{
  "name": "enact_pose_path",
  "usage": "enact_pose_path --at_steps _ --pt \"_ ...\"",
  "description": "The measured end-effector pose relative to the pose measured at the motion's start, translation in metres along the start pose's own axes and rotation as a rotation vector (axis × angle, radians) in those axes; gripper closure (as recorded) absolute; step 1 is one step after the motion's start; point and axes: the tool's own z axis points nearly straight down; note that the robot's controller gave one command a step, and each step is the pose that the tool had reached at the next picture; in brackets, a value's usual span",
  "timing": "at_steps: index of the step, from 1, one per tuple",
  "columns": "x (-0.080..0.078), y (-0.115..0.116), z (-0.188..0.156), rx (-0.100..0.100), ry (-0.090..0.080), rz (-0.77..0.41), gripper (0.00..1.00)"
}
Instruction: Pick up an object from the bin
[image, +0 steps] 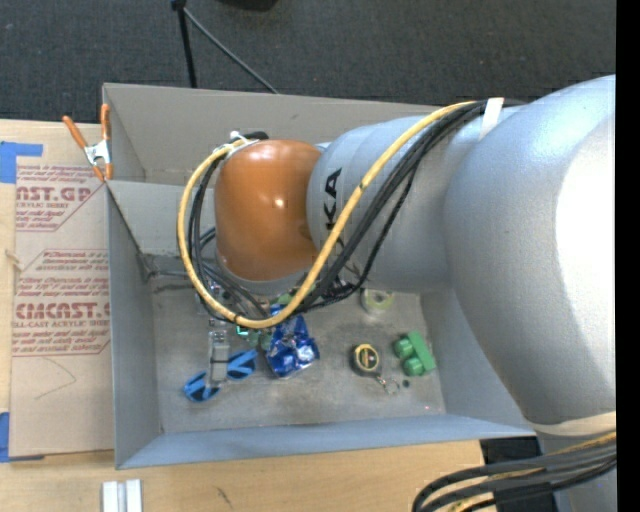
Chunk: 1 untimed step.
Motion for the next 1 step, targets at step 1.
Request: enact_pose_path --at_steps 1 --pt "0.0256 -0.0193 0.0892 0.002 0.001 0.152 0.0"
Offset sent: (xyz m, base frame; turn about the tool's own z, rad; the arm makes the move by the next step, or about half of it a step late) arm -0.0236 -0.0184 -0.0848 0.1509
